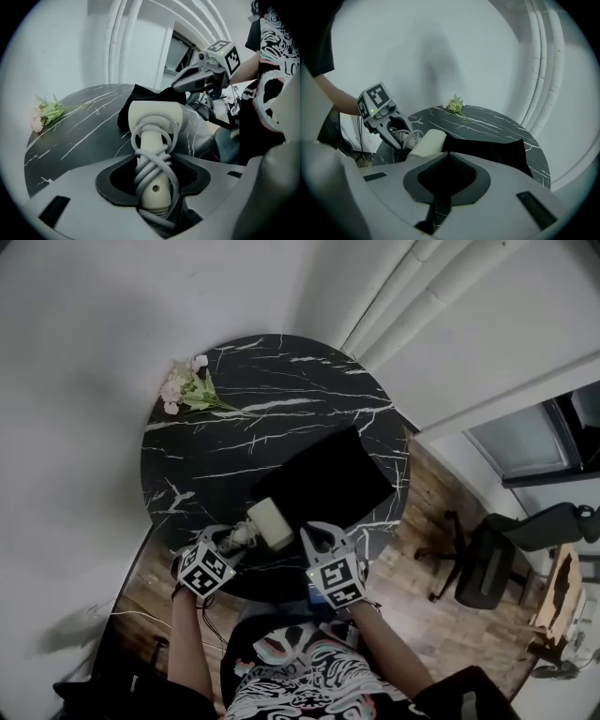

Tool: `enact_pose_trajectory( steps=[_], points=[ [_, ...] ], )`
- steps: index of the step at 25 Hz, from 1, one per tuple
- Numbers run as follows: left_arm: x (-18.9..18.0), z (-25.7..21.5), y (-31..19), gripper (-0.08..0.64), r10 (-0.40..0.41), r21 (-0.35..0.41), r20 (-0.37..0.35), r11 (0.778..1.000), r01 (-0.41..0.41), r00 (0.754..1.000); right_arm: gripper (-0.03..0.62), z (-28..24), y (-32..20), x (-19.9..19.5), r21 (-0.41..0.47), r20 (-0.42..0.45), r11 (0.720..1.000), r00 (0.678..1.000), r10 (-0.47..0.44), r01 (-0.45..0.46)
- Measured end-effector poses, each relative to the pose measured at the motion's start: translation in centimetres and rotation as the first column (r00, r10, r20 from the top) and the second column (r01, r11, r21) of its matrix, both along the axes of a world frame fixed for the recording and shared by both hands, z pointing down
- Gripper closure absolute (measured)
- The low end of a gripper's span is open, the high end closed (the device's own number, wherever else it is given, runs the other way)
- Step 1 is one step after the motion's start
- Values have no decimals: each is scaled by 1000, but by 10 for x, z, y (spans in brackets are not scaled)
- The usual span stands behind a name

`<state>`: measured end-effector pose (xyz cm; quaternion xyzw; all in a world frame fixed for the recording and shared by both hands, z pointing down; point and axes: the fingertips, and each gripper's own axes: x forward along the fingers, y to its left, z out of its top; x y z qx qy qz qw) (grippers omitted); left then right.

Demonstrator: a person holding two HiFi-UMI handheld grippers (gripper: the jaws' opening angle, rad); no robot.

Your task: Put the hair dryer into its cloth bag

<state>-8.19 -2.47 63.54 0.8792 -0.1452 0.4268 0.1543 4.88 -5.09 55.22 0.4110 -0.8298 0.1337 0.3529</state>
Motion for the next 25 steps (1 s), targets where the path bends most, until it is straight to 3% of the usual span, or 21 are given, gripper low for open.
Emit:
enact_pose_trajectory(
  steps=[8,15,21,25],
  points=[
    [26,5,5,341,20,-28,-7,999,-20,1000,569,2,8,-4,3,-9,1000,1000,-16,16],
    [46,10,-11,341,-62,-22,-15,998,62,998,569,2,13,-6,-6,-4,999,999,-54,54],
    [45,27,-20,330,-30,121,108,993,17,994,569,1,9,-2,-18,32,999,999,-30,30],
    [35,29,-20,271,-77,163,105,985,59,992,569,2,7,1,-23,44,1000,999,-19,20]
  ],
)
